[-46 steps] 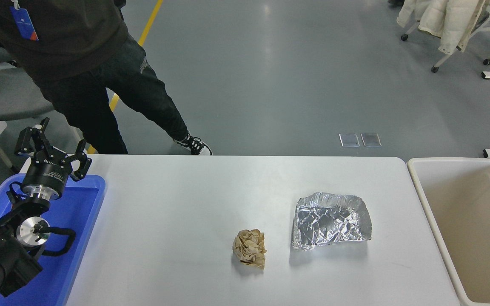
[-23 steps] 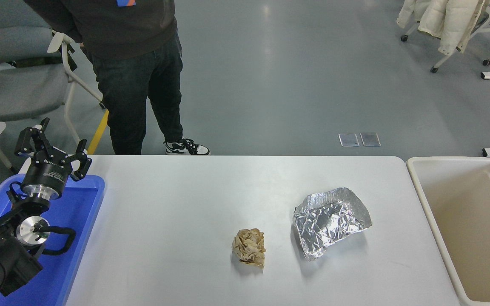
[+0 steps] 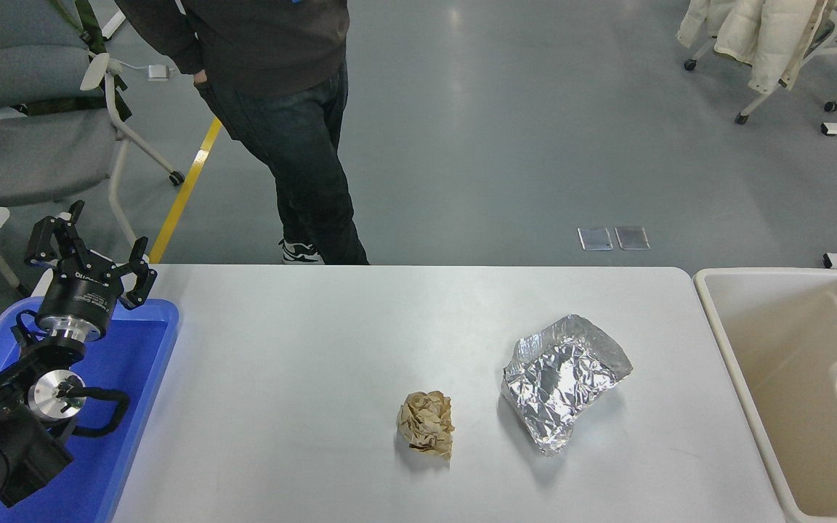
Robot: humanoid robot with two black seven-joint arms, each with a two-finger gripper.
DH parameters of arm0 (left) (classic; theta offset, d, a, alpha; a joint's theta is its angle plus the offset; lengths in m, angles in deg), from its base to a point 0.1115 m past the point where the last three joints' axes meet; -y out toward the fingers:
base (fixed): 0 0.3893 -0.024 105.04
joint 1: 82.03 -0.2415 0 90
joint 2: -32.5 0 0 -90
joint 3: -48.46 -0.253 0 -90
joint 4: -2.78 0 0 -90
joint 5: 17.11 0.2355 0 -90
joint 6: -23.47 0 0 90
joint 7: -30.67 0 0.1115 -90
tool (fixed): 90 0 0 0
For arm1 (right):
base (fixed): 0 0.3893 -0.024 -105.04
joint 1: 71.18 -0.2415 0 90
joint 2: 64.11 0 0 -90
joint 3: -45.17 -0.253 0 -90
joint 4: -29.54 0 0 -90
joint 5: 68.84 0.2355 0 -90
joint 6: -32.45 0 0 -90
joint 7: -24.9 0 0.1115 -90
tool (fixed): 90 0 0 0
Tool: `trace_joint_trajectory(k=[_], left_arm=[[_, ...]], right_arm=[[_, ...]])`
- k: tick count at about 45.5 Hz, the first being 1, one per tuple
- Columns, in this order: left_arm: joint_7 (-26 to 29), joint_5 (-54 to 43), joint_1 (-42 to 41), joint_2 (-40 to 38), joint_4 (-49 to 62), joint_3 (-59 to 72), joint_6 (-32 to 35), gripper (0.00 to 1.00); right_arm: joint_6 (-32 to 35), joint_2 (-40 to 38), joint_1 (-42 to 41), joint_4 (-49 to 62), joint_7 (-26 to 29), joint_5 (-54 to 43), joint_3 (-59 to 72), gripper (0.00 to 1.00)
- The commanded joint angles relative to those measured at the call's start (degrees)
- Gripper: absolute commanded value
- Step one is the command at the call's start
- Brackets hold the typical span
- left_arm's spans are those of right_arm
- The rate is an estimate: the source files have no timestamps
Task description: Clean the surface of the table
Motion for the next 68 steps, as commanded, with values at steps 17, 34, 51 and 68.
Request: trace_joint_trajectory(k=[17, 34, 51, 68], left_arm=[[0.0, -0.02, 0.02, 0.0, 0.07, 0.0, -0.05, 1.0], [0.0, -0.02, -0.07, 0.0, -0.02, 0.0, 0.04, 1.0], [0.0, -0.02, -0.07, 0.0, 0.07, 0.0, 0.04, 1.0], [0.0, -0.02, -0.07, 0.0, -0.02, 0.0, 0.12, 1.0]], right_arm=[[-3.22, 1.39, 0.17, 0.15, 1.79, -0.18, 0.57, 1.0], [-3.57, 1.31, 0.08, 0.23, 2.76, 0.0, 1.81, 1.0], [-3.74, 0.87, -0.62, 0.32, 2.85, 0.26, 0.84, 1.0], [-3.39, -7.39, -0.36, -14.61, 2.15, 3.78, -23.58, 1.0]])
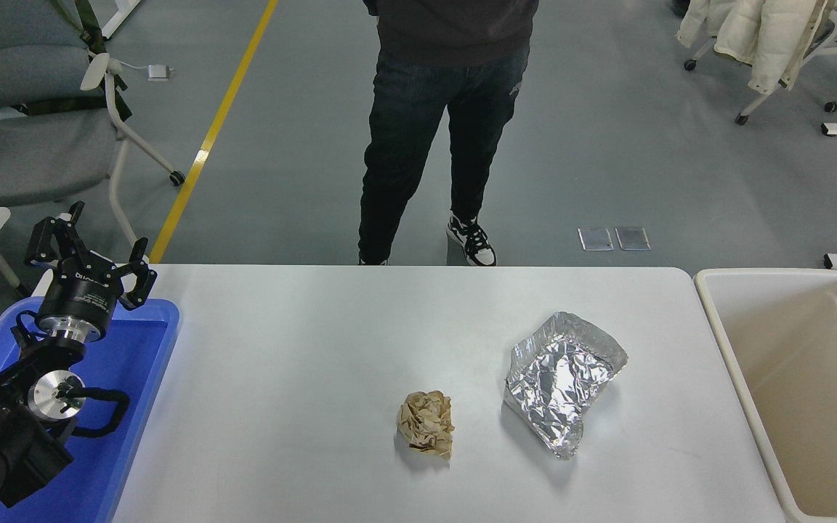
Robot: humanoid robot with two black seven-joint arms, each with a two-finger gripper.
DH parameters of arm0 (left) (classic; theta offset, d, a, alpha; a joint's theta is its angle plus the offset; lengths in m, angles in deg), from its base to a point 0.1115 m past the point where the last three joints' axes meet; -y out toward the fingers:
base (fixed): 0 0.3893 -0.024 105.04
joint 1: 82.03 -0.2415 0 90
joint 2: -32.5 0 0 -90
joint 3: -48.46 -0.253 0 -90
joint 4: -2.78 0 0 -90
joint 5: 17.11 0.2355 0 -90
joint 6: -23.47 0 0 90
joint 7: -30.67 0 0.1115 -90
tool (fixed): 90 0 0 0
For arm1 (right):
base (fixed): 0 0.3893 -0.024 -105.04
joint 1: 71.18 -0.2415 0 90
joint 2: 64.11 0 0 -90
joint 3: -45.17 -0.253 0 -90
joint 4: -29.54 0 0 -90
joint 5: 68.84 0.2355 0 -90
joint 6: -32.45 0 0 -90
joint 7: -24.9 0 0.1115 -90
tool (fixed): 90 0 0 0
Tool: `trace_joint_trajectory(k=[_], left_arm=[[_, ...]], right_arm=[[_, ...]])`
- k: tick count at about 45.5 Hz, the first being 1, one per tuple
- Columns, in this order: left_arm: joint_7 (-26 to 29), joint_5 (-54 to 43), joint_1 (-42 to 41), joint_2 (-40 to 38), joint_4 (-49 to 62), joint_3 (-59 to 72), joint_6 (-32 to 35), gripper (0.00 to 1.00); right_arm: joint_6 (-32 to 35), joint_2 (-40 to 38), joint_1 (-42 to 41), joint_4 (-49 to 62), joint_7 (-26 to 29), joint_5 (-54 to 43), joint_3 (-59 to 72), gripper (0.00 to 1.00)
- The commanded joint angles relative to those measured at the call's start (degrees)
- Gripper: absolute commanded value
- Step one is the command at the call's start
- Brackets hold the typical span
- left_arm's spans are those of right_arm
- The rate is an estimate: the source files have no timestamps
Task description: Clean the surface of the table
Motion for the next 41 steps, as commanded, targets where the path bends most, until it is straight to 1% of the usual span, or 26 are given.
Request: trace_joint_trajectory(k=[1, 8, 16, 20, 23, 27, 33, 36, 41], left_arm=[[0.0, 0.0, 0.08, 0.0, -0.01, 0.0, 0.03, 1.0], [0.0, 0.0, 0.08, 0.0, 0.08, 0.0, 0.03, 1.0], [0.0, 0.0, -0.01, 0.0, -0.01, 0.0, 0.03, 1.0], [0.0, 0.0, -0.01, 0.0, -0.01, 0.0, 0.03, 1.0], [0.0, 0.0, -0.01, 0.0, -0.01, 0.0, 0.03, 1.0], [0.0, 0.0, 0.08, 0.0, -0.01, 0.0, 0.03, 1.0], [0.0, 0.0, 0.08, 0.0, -0.01, 0.0, -0.06, 1.0], [0.0, 0.0, 0.08, 0.0, -0.01, 0.0, 0.03, 1.0], [0.0, 0.0, 0.08, 0.0, -0.01, 0.0, 0.03, 1.0]], right_arm=[[-0.07, -6.17, 0.83, -11.46, -0.32, 1.12, -17.25, 1.0], [0.81, -8.72, 3.81, -19.19, -0.49, 0.41, -26.92, 1.0], [1.33, -9.16, 10.57, -31.58, -2.16, -0.2, -37.82, 1.0], [4.75, -8.2, 13.83, -36.07, -4.27, -0.2, -44.94, 1.0], [8.36, -5.48, 16.46, -38.88, -5.24, -0.55, -52.49, 1.0], [10.91, -1.26, 18.14, -44.06, -5.33, -5.9, -59.79, 1.0], [12.94, 2.17, 20.69, -49.78, -5.41, -16.98, -63.23, 1.0], [12.94, 4.8, 20.51, -51.1, -5.76, -19.88, -63.94, 1.0], [13.03, 7.09, 20.08, -51.72, -8.13, -22.7, -65.08, 1.0]])
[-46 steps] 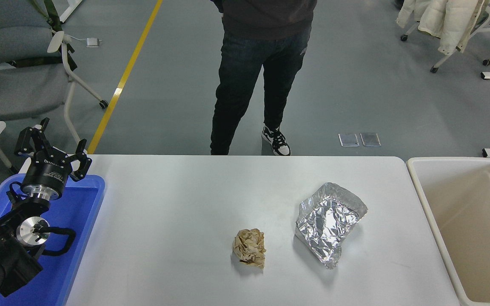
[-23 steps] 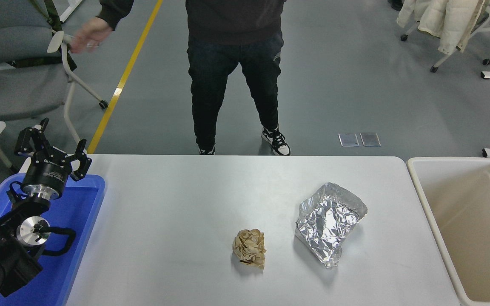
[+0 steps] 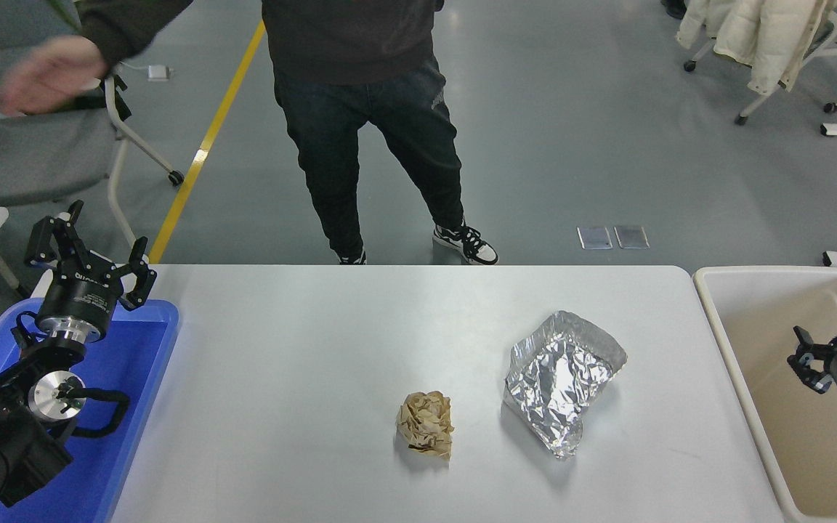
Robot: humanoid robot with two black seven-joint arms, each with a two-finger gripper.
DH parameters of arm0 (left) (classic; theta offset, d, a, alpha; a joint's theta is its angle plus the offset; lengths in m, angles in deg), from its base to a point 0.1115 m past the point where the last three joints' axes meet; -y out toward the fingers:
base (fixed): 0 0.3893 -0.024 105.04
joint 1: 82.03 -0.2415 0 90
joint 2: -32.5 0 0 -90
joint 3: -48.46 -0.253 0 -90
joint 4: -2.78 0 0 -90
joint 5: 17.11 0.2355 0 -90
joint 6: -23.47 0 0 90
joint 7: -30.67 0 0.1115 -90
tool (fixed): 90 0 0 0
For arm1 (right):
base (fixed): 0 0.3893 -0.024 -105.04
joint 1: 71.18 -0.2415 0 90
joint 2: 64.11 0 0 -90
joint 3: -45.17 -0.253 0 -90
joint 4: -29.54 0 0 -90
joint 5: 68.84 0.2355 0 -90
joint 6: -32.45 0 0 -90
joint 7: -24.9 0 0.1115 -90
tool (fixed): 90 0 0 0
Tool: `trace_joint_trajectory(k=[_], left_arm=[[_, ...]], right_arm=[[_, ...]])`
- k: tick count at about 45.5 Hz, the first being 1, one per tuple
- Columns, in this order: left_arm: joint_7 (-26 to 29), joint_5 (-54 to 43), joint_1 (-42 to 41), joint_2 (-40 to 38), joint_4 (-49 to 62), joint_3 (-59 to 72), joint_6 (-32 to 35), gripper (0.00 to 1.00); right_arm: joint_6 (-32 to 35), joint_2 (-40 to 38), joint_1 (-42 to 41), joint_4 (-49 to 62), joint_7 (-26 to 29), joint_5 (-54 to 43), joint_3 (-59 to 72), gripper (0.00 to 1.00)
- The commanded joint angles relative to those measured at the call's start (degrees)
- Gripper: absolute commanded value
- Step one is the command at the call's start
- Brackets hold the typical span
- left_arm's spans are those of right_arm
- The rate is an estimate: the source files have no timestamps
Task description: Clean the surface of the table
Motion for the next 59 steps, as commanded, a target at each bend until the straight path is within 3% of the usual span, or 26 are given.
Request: trace_joint_trajectory(k=[1, 14, 32, 59], left_arm=[[0.0, 0.0, 0.05, 0.0, 0.0, 0.0, 0.02, 1.0], [0.0, 0.0, 0.05, 0.0, 0.08, 0.0, -0.07, 1.0], [0.0, 0.0, 0.05, 0.0, 0.0, 0.0, -0.07, 1.0], [0.0, 0.0, 0.05, 0.0, 0.0, 0.0, -0.07, 1.0]], right_arm=[[2.29, 6.37, 1.94, -6.32, -3.33, -10.36, -7.04, 1.0], [1.76, 8.83, 0.8, -5.35, -7.2, -12.39, -7.3, 1.0], [1.06, 8.65, 0.8, -6.06, -6.15, -10.37, -4.31, 1.0], [-14.32, -7.07, 1.59, -29.34, 7.38, -5.62, 6.5, 1.0]])
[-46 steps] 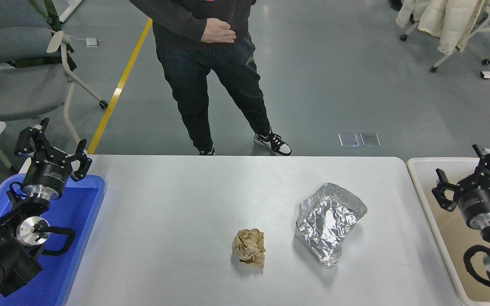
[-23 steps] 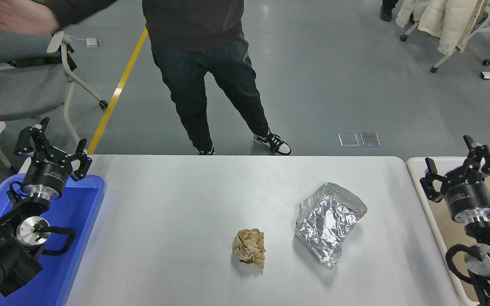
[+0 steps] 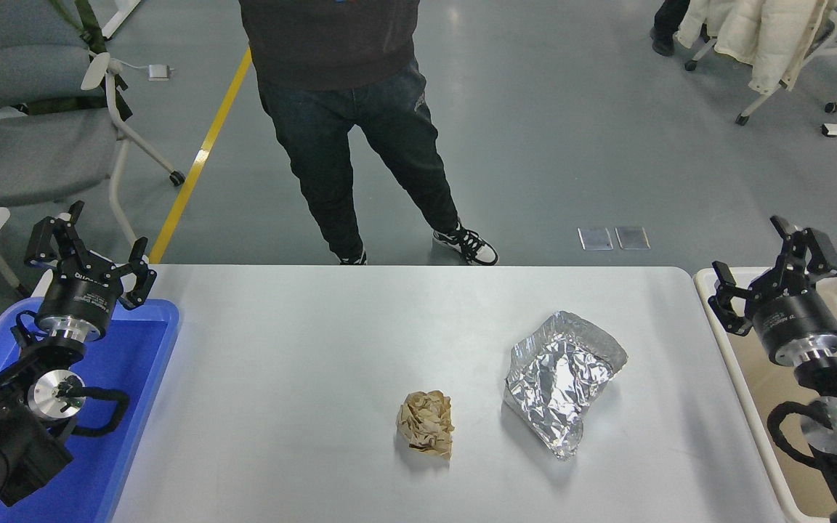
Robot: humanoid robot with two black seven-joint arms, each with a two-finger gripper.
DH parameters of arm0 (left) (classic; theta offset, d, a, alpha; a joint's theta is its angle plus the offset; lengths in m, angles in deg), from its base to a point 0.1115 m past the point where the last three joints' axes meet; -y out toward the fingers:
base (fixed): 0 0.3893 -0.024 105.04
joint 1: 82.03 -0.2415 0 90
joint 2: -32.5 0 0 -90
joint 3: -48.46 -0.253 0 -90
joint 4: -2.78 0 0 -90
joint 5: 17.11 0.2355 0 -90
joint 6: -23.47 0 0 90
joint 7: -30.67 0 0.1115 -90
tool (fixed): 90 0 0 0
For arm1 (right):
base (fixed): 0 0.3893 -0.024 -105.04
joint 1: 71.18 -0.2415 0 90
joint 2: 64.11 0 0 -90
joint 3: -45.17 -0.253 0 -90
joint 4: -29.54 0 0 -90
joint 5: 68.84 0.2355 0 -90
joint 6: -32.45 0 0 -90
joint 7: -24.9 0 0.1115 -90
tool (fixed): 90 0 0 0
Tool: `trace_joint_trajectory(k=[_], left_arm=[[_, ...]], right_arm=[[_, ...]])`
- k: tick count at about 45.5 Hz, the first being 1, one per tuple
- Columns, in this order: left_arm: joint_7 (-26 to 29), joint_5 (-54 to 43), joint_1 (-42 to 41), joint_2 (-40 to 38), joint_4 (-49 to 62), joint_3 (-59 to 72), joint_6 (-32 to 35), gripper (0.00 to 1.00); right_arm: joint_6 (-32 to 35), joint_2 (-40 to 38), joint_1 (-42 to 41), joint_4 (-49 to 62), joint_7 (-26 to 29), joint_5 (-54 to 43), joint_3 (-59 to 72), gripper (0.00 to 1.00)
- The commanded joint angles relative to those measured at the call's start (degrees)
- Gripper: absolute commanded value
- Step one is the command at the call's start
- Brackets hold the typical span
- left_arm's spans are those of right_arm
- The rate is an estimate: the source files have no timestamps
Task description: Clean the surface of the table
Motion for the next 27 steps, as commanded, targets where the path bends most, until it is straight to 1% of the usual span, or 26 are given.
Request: trace_joint_trajectory(k=[1, 7, 11, 15, 20, 23, 27], left_arm=[[0.0, 0.0, -0.01, 0.0, -0.02, 0.0, 0.0, 1.0], [0.0, 0.0, -0.01, 0.0, -0.02, 0.0, 0.0, 1.0], [0.0, 0.0, -0.01, 0.0, -0.02, 0.0, 0.0, 1.0], [0.0, 0.0, -0.01, 0.0, -0.02, 0.0, 0.0, 1.0], [0.0, 0.0, -0.01, 0.0, -0.02, 0.0, 0.0, 1.0], [0.0, 0.0, -0.01, 0.0, 0.07, 0.0, 0.0, 1.0], [0.0, 0.0, -0.01, 0.0, -0.02, 0.0, 0.0, 1.0]], right_arm=[[-5.7, -6.52, 0.43, -11.6, 5.81, 0.77, 3.72, 1.0], [-5.61, -7.58, 1.39, -17.58, 14.6, -0.54, 4.77, 1.0], [-5.61, -8.19, 2.36, -20.57, 19.08, -4.22, 6.27, 1.0], [-5.61, -8.28, 2.19, -21.37, 24.17, -8.54, 8.02, 1.0], [-4.91, -8.46, 1.22, -21.63, 32.18, -10.47, 9.87, 1.0], [-3.86, -9.51, 0.0, -22.16, 33.86, -11.62, 12.32, 1.0], [1.84, -13.19, -1.59, -23.74, 34.12, -13.2, 17.24, 1.0]])
